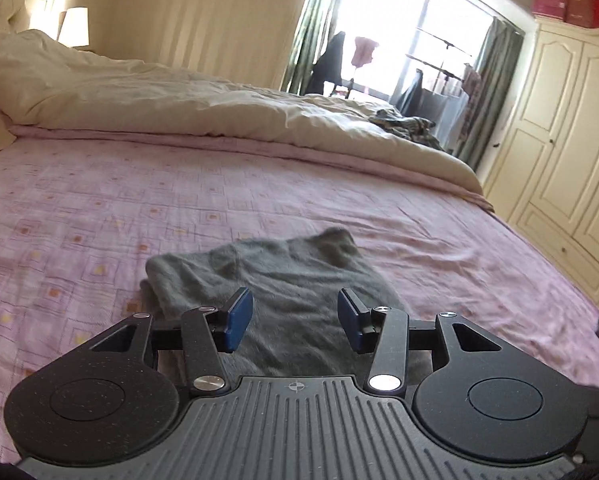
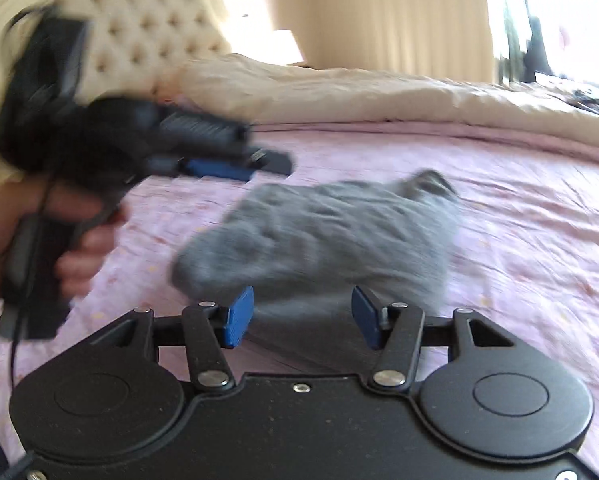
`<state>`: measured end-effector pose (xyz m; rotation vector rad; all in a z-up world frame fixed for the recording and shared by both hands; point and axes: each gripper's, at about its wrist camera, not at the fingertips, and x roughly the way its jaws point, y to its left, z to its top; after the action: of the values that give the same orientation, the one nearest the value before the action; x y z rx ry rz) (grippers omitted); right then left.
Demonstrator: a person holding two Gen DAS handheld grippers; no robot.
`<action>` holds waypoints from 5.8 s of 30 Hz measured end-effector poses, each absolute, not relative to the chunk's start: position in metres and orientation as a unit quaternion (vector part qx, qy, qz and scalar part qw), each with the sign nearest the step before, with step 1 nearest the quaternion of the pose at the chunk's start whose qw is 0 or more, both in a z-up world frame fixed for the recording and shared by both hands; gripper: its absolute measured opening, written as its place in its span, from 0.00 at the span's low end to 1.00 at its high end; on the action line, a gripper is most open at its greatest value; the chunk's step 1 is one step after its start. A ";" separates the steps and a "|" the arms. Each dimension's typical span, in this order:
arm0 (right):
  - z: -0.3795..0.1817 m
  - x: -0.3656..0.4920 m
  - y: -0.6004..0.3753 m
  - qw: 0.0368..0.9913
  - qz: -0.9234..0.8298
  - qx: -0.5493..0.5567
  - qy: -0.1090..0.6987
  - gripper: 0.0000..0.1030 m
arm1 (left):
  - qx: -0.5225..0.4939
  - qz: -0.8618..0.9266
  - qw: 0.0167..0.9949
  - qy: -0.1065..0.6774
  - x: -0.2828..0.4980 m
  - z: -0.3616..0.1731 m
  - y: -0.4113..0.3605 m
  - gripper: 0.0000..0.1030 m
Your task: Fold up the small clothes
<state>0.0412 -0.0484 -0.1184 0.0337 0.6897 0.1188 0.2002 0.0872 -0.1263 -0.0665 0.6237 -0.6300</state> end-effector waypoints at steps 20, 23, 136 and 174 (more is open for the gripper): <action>-0.117 0.140 -0.104 0.936 0.081 0.091 0.330 0.60 | -0.009 -0.283 0.909 0.306 0.180 -0.183 0.096 0.44; -0.135 0.175 -0.106 0.924 0.075 0.087 0.365 0.61 | -0.016 -0.285 0.907 0.311 0.181 -0.182 0.097 0.44; -0.104 -0.164 -0.068 0.912 -0.078 0.193 0.354 0.60 | 0.113 -0.364 0.886 0.265 -0.020 -0.138 0.099 0.39; -0.064 -0.154 -0.047 0.904 -0.115 0.127 0.391 1.00 | 0.003 -0.155 0.908 0.390 -0.050 -0.115 0.131 1.00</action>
<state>-0.1537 -0.0468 -0.0642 0.2618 0.8070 -0.2385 -0.0497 0.1312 -0.1151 0.0067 0.8042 -0.3189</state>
